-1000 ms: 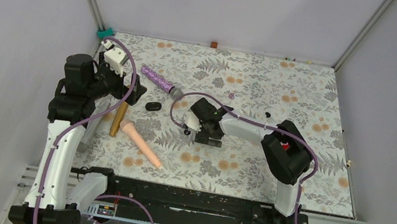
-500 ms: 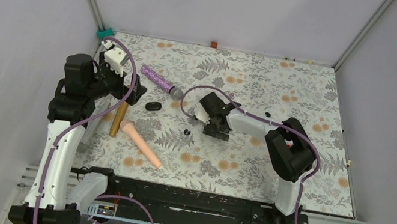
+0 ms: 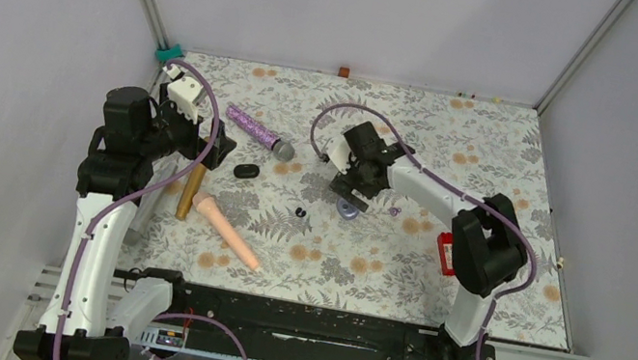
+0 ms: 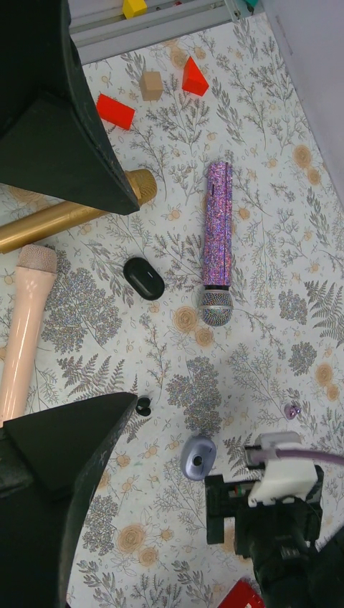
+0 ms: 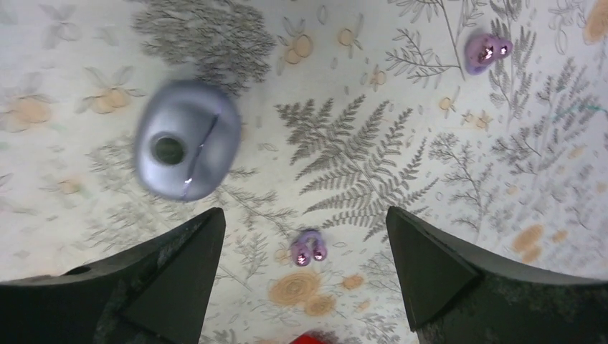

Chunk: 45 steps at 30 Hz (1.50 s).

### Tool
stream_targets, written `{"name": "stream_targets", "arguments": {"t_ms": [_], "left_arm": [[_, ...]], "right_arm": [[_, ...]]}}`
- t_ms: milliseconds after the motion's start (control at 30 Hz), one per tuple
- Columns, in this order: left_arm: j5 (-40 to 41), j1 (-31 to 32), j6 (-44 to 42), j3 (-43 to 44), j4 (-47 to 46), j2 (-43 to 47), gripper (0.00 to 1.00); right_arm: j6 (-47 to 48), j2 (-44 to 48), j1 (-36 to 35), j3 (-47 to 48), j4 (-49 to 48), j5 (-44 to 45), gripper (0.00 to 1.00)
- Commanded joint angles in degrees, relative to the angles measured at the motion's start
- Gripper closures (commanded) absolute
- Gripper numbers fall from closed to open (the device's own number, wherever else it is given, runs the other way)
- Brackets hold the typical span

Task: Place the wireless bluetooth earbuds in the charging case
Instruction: Pick up the charging case at the center of the board.

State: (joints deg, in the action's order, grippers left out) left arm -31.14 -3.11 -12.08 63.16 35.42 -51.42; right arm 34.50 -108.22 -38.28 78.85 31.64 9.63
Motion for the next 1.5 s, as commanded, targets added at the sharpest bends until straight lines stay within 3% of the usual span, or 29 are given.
{"name": "stream_targets", "arguments": {"t_ms": [0,200,500,1467], "left_arm": [[-1.60,-0.39,-0.75,-0.08,-3.12,1.03,0.02],[-1.53,-0.40,-0.76,-0.12,-3.08,1.32,0.01],[-1.75,-0.49,-0.75,-0.15,-3.08,1.17,0.01],[-2.56,-0.49,-0.69,-0.03,-3.07,0.52,0.01]], "right_arm": [[-4.08,5.29,3.09,4.27,7.59,-15.63,0.10],[-12.19,-1.57,6.10,13.31,17.41,-26.97,0.16],[-18.06,-8.10,8.41,15.93,17.81,-30.45,0.33],[-27.37,-16.36,8.82,18.24,20.03,-31.15,0.41]]}}
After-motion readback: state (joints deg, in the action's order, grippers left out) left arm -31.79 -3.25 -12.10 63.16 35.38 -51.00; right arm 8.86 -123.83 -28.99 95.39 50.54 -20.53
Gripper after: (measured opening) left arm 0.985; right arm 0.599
